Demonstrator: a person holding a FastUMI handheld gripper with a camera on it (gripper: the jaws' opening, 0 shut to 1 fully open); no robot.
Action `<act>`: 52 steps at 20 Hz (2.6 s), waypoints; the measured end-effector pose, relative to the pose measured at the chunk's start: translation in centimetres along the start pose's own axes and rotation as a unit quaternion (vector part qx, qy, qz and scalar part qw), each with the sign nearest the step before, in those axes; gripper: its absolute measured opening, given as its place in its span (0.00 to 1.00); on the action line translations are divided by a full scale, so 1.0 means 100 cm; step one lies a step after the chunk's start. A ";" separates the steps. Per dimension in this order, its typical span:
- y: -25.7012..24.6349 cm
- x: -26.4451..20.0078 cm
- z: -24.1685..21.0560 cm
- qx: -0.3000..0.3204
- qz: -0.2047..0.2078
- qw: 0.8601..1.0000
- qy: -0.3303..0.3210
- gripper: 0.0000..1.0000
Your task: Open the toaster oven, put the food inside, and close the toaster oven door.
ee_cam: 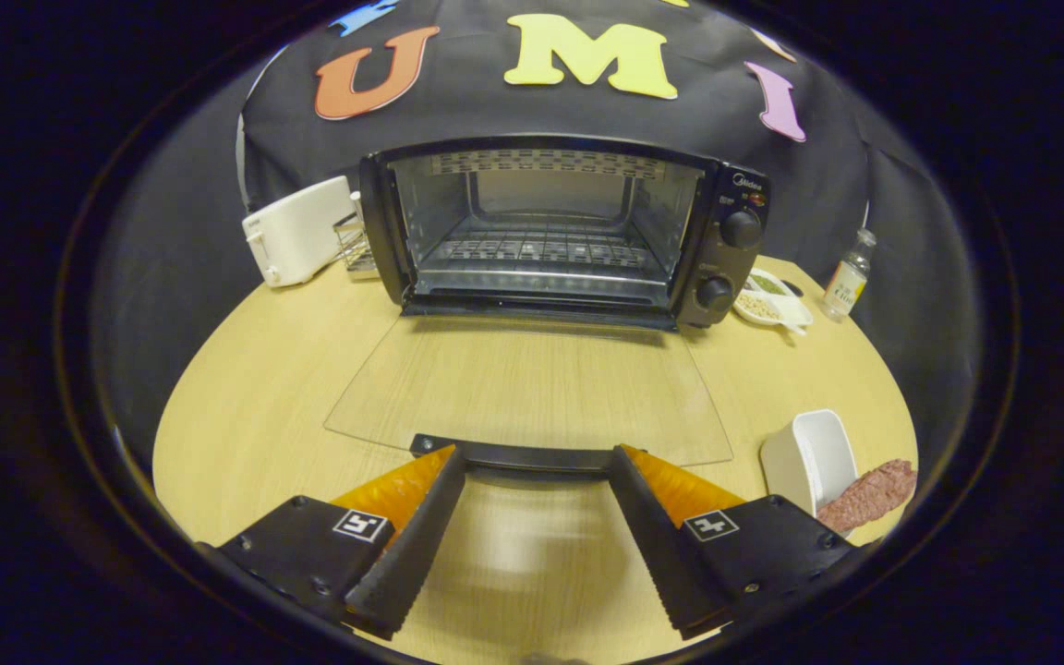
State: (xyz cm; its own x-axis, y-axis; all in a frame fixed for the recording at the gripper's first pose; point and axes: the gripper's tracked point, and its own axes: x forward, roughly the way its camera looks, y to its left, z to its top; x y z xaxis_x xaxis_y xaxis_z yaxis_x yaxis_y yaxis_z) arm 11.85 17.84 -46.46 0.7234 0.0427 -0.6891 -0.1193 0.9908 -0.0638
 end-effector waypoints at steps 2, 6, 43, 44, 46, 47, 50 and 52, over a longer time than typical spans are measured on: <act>-0.025 -0.016 0.016 -0.011 -0.007 1.000 -0.025 1.00; -0.106 -0.046 0.038 -0.033 -0.017 0.997 -0.061 1.00; -0.143 -0.174 0.047 0.231 0.221 0.947 0.016 0.16; -0.123 -0.175 0.053 0.241 0.224 0.944 0.012 0.16; -0.084 -0.171 0.067 0.262 0.230 0.937 0.005 0.16; -0.067 -0.165 0.075 0.267 0.229 0.936 -0.001 0.16; -0.024 -0.131 0.098 0.311 0.223 0.924 -0.017 0.16; 0.002 -0.104 0.117 0.351 0.234 0.906 -0.031 0.16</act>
State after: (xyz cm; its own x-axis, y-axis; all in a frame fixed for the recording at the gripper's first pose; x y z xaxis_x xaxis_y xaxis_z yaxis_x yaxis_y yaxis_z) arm 12.24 19.07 -30.88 0.7453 0.4642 -0.4785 0.0234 0.6991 0.7147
